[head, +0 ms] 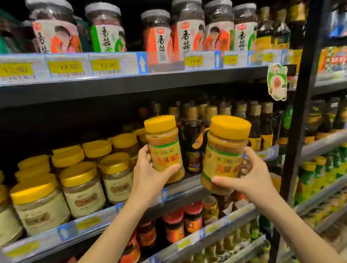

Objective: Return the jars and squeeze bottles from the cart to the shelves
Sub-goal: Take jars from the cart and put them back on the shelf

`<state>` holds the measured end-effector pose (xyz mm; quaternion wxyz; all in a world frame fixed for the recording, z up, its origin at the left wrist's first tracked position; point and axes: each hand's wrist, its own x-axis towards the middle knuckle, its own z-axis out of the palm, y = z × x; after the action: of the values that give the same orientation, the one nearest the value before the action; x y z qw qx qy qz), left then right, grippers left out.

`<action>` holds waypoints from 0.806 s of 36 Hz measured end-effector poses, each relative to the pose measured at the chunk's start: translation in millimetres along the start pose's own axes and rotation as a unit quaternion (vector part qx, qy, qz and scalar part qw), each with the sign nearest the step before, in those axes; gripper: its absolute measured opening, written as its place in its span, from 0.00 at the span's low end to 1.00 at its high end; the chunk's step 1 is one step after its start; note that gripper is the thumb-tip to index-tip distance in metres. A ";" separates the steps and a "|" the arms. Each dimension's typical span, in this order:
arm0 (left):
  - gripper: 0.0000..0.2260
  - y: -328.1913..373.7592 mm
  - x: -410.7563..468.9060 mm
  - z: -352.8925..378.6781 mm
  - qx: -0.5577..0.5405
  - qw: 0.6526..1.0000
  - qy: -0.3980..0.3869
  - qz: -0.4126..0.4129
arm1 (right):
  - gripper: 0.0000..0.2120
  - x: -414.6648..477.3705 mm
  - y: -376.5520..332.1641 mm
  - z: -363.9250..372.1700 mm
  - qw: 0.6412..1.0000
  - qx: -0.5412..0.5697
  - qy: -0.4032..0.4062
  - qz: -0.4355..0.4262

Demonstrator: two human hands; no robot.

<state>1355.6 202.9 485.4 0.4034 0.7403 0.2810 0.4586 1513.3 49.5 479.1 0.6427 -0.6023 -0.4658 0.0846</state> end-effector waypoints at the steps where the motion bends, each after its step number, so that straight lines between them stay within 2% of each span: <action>1: 0.40 -2.6 3.7 2.7 0.013 1.000 0.007 -0.004 | 0.36 3.8 3.8 -0.2 1.000 0.005 -0.004 0.004; 3: 0.39 -4.9 9.8 7.6 0.044 0.999 0.018 -0.009 | 0.39 10.7 11.3 -0.4 1.000 0.015 -0.012 0.010; 6: 0.37 -8.0 16.5 14.6 0.080 0.996 0.020 -0.018 | 0.38 20.0 19.8 0.4 0.999 0.020 -0.025 0.010; 11: 0.29 -16.8 27.4 24.8 0.127 0.991 0.012 -0.047 | 0.40 29.1 29.4 2.4 0.999 0.028 -0.039 0.013; 17: 0.30 -31.8 43.7 32.2 0.159 0.985 -0.015 -0.070 | 0.36 35.3 35.6 1.5 0.998 0.047 -0.048 0.014; 20: 0.26 -36.0 46.4 34.8 0.182 0.980 -0.018 -0.082 | 0.35 38.6 38.1 1.9 0.997 0.050 -0.049 0.014; 29: 0.23 -40.4 45.5 38.5 0.228 0.969 -0.048 -0.079 | 0.36 42.6 43.5 7.7 0.996 0.059 -0.057 0.020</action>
<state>1407.7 246.5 461.7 0.2717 0.8094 0.4159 0.3132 1551.1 94.7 462.0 0.6477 -0.5668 -0.4837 0.1589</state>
